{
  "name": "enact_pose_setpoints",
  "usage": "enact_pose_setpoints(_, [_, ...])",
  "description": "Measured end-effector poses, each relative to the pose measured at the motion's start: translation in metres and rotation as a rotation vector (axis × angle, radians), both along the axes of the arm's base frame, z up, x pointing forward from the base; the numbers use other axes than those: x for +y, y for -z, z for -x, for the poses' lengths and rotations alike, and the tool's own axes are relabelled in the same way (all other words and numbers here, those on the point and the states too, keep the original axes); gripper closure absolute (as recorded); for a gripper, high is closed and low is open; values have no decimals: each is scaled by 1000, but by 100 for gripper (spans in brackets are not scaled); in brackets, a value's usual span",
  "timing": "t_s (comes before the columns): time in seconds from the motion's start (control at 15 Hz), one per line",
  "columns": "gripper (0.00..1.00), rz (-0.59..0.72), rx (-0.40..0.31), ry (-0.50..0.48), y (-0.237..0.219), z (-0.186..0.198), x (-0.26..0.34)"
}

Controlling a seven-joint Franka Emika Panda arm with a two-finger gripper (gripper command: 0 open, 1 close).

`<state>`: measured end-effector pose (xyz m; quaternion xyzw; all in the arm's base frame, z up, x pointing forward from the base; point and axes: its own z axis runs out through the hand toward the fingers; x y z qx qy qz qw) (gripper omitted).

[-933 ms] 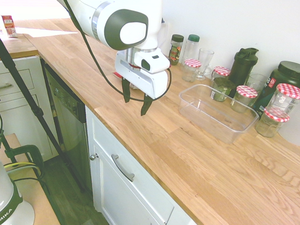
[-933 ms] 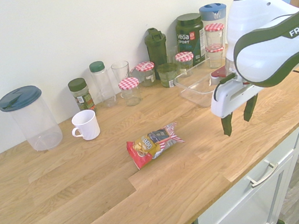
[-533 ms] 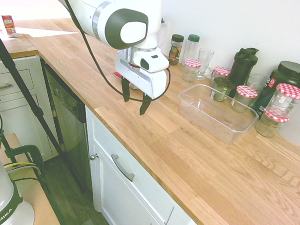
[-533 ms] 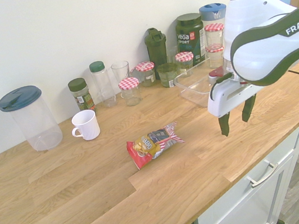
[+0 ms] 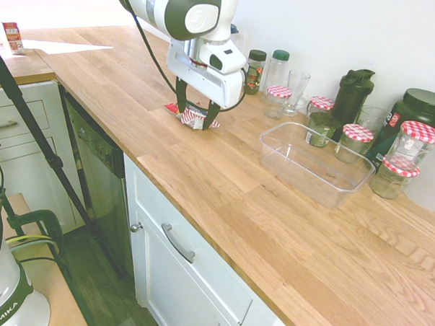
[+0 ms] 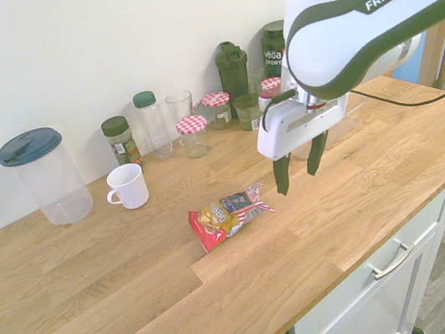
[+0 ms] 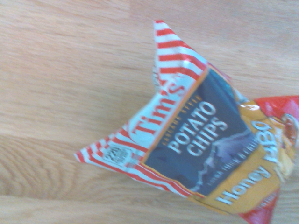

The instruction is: Put the chip bag into the container

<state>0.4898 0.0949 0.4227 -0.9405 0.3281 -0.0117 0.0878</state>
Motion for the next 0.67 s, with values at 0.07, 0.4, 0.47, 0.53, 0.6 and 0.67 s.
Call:
enact_pose_setpoints(0.07, [0,-17,5,-18,1,-6,9])
enact_pose_setpoints(0.4, [0,-61,58,-38,31,-29,31])
enact_pose_setpoints(0.47, [0,-65,63,-39,34,-32,33])
enact_pose_setpoints(0.53, [100,-66,65,-41,36,-34,35])
enact_pose_setpoints(0.6, [100,-67,62,-44,37,-36,37])
enact_pose_setpoints(0.67, [100,-67,55,-47,39,-37,40])
